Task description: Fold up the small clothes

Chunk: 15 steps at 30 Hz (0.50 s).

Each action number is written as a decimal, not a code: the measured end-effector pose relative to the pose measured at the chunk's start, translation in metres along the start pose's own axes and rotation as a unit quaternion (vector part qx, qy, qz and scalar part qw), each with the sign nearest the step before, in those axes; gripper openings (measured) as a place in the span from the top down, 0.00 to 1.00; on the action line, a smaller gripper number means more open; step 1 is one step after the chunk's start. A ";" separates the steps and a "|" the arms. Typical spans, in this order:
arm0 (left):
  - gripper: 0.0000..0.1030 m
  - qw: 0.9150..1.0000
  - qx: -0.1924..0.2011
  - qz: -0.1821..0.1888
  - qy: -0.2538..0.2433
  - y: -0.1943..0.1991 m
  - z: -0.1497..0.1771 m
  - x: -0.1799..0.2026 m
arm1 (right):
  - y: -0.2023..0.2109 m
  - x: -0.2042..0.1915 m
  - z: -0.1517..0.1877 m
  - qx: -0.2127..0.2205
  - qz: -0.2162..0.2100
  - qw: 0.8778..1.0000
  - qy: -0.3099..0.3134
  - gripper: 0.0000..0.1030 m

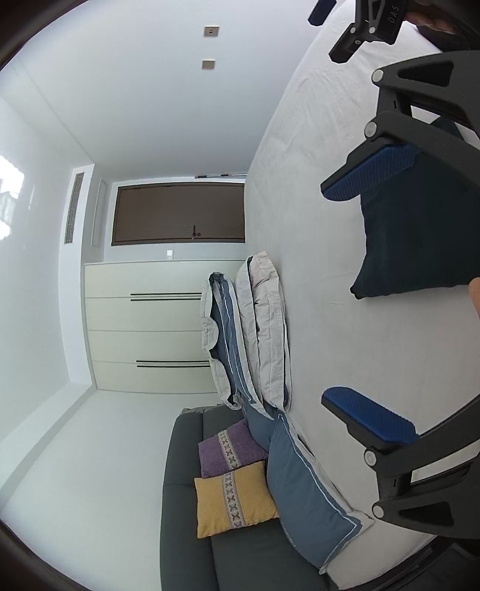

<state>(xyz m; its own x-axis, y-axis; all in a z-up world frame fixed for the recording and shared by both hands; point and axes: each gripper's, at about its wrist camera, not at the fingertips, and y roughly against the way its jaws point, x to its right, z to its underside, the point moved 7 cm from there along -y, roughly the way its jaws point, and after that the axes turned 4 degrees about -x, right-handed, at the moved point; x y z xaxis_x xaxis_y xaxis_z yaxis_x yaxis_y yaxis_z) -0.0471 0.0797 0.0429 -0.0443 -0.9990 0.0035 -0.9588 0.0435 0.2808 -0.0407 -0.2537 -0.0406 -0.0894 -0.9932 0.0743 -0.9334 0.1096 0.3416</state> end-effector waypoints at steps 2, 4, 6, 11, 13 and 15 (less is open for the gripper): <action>0.00 1.000 -0.018 -0.005 -0.005 -0.004 0.003 0.000 | 0.001 -0.004 -0.004 -0.013 -0.025 1.000 -0.007 0.00; 0.00 0.998 -0.053 -0.006 -0.022 -0.013 0.013 0.004 | -0.003 -0.010 -0.003 -0.053 -0.046 0.997 -0.018 0.00; 0.00 0.996 -0.087 -0.001 -0.026 -0.022 0.021 0.007 | -0.009 -0.015 -0.001 -0.085 -0.058 0.994 -0.028 0.00; 0.00 0.988 -0.155 0.002 -0.023 -0.037 0.044 0.010 | -0.030 -0.025 0.011 -0.171 -0.045 0.984 -0.009 0.00; 0.00 0.983 -0.183 -0.001 -0.023 -0.045 0.056 0.011 | -0.035 -0.028 0.019 -0.185 -0.039 0.982 0.009 0.00; 0.00 0.978 -0.206 0.005 -0.015 -0.051 0.068 0.013 | -0.031 -0.027 0.025 -0.181 -0.025 0.983 0.021 0.00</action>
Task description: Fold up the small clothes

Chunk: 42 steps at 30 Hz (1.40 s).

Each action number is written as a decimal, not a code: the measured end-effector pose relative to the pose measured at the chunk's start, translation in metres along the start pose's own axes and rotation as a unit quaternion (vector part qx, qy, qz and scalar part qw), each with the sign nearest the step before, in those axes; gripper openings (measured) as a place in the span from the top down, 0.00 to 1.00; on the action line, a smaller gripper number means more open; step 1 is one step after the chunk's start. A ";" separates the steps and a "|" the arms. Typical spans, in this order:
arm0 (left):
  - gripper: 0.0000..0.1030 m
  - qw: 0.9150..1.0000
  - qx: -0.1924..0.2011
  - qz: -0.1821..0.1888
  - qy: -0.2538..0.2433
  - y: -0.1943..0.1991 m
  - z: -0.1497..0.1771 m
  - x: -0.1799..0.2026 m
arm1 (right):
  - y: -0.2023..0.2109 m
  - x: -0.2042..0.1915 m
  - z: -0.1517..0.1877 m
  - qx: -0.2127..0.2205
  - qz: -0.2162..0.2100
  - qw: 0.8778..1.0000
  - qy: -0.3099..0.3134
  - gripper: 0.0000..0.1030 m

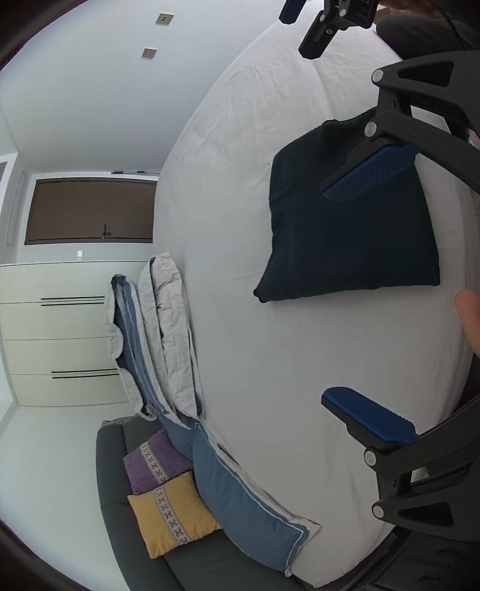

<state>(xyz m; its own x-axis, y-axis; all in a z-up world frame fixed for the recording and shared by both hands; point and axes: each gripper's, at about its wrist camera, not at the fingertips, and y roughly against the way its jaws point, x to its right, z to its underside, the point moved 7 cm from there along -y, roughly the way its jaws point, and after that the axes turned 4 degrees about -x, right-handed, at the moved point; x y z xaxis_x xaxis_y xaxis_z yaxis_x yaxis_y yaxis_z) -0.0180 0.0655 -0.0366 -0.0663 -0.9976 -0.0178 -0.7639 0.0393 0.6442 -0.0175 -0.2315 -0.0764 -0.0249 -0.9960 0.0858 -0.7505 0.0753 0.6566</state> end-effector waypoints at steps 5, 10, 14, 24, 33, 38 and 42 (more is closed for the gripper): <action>0.00 0.999 -0.052 0.011 0.013 -0.023 0.019 0.002 | -0.006 0.006 0.001 -0.011 -0.008 1.000 -0.028 0.00; 0.00 0.998 -0.069 0.002 0.014 -0.032 0.028 0.001 | -0.015 0.010 0.006 -0.024 0.000 0.999 -0.035 0.00; 0.00 0.997 -0.076 -0.003 0.013 -0.036 0.032 0.001 | -0.022 0.006 0.011 -0.034 -0.003 0.999 -0.036 0.00; 0.00 0.996 -0.086 -0.005 0.022 -0.042 0.036 -0.003 | -0.036 -0.013 0.022 -0.053 -0.011 0.998 -0.010 0.00; 0.00 0.996 -0.088 -0.004 0.019 -0.043 0.037 -0.002 | -0.036 -0.015 0.019 -0.055 -0.012 0.998 -0.010 0.00; 0.00 0.996 -0.088 -0.004 0.020 -0.043 0.037 -0.002 | -0.036 -0.017 0.019 -0.055 -0.012 0.998 -0.009 0.00; 0.00 0.996 -0.089 -0.004 0.020 -0.043 0.037 -0.002 | -0.036 -0.018 0.019 -0.056 -0.012 0.998 -0.008 0.00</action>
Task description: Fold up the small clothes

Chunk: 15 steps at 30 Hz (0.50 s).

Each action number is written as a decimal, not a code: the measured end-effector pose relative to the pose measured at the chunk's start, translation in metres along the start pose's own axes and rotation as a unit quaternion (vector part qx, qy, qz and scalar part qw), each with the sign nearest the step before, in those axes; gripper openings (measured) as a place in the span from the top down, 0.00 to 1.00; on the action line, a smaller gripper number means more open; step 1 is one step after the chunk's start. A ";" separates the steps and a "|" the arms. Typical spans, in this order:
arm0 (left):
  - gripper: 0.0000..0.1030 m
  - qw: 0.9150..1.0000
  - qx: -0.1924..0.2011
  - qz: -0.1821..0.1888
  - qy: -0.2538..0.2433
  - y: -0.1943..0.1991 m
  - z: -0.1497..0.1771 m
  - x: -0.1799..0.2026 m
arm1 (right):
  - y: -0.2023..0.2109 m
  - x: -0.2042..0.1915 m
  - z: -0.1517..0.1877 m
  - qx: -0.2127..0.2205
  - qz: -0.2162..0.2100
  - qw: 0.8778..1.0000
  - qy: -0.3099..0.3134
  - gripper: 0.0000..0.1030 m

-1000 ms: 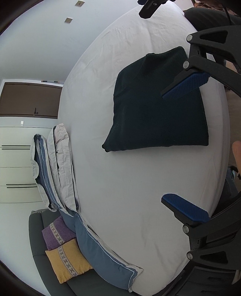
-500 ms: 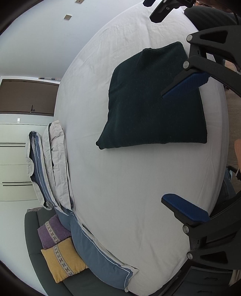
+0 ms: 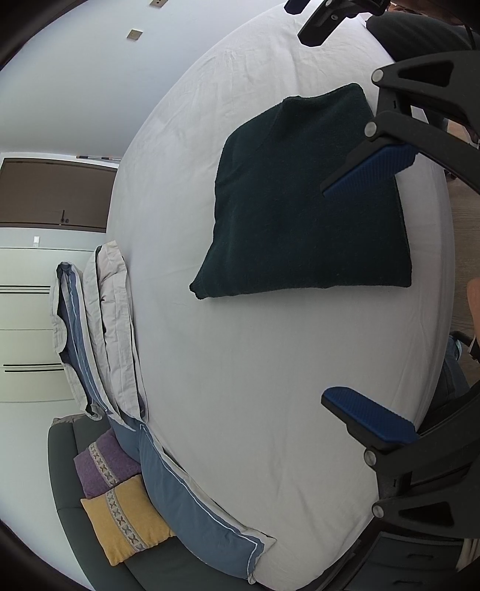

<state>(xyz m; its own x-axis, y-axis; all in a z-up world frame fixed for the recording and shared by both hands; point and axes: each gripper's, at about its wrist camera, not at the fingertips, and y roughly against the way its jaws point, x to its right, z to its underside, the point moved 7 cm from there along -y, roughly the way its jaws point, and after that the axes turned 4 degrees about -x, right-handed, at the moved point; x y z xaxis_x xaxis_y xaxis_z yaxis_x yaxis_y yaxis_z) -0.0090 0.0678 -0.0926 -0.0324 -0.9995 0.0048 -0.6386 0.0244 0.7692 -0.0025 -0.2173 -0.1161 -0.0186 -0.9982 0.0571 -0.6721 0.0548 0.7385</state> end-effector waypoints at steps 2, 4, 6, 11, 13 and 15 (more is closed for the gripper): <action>0.00 1.000 0.000 -0.001 0.000 0.000 0.000 0.000 | 0.000 -0.001 0.001 -0.001 -0.001 1.000 -0.001 0.00; 0.00 1.000 0.000 0.000 -0.001 0.000 0.000 0.000 | 0.000 -0.001 0.000 -0.001 -0.001 1.000 -0.001 0.00; 0.00 1.000 -0.001 0.000 -0.001 0.000 0.000 0.001 | 0.000 -0.001 0.000 -0.001 -0.001 1.000 -0.001 0.00; 0.00 1.000 -0.003 0.000 -0.002 0.000 0.002 0.003 | -0.001 -0.001 0.000 -0.003 -0.002 1.000 0.000 0.00; 0.00 1.000 -0.003 -0.001 -0.002 -0.001 0.002 0.003 | -0.001 -0.001 0.001 -0.003 -0.002 1.000 0.000 0.00; 0.00 1.000 -0.003 -0.001 -0.002 -0.001 0.002 0.003 | -0.001 -0.002 0.001 -0.003 -0.002 1.000 0.000 0.00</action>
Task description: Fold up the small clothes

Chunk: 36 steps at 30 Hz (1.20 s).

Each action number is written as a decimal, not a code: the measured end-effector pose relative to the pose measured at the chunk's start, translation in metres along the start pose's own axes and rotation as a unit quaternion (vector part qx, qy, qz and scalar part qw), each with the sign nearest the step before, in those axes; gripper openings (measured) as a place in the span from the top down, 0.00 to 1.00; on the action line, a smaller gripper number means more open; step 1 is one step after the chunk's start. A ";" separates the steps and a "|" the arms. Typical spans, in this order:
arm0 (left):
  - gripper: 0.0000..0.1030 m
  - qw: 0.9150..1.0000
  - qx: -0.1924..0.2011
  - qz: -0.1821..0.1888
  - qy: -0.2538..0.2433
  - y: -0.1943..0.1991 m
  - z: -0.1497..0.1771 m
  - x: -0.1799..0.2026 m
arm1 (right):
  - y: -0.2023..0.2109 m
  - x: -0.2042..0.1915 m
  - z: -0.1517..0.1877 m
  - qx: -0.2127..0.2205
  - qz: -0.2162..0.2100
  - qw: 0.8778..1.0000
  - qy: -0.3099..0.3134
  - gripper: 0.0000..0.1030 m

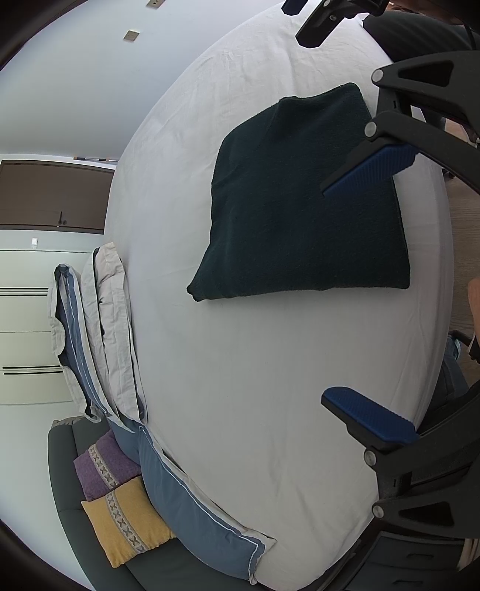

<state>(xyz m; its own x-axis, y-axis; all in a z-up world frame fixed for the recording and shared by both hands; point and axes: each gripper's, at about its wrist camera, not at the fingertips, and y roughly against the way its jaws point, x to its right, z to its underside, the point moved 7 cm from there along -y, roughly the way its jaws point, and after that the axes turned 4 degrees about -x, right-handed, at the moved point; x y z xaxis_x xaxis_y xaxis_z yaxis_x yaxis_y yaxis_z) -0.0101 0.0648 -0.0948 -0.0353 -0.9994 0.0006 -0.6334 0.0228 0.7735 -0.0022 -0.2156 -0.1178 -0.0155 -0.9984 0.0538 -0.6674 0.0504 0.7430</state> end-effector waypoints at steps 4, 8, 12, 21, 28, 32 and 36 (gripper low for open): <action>0.00 1.000 0.000 0.000 0.000 0.000 0.000 0.000 | -0.001 0.000 0.001 -0.001 0.000 1.000 0.000 0.00; 0.00 1.000 -0.001 0.000 0.000 0.000 0.001 0.001 | -0.002 -0.001 0.001 0.000 -0.001 1.000 0.002 0.00; 0.00 1.000 -0.001 0.001 -0.001 0.000 0.001 0.001 | -0.003 -0.001 0.000 0.000 -0.001 1.000 0.003 0.00; 0.00 1.000 -0.004 0.000 -0.001 -0.001 0.003 0.001 | -0.002 -0.001 0.001 0.000 -0.002 1.000 0.003 0.00; 0.00 1.000 -0.006 0.000 -0.003 -0.002 0.003 0.001 | -0.003 -0.001 0.001 -0.001 -0.003 1.000 0.004 0.00; 0.00 1.000 -0.006 0.000 -0.004 -0.001 0.005 0.001 | -0.003 -0.001 0.001 -0.001 -0.003 1.000 0.004 0.00; 0.00 1.000 -0.006 0.000 -0.004 -0.001 0.005 0.001 | -0.003 -0.002 0.001 -0.001 -0.003 1.000 0.004 0.00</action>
<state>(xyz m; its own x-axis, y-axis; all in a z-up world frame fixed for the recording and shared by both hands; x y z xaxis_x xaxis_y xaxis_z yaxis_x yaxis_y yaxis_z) -0.0128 0.0639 -0.0988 -0.0416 -0.9991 -0.0046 -0.6236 0.0224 0.7814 -0.0008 -0.2143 -0.1213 -0.0053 -0.9985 0.0549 -0.6657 0.0445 0.7449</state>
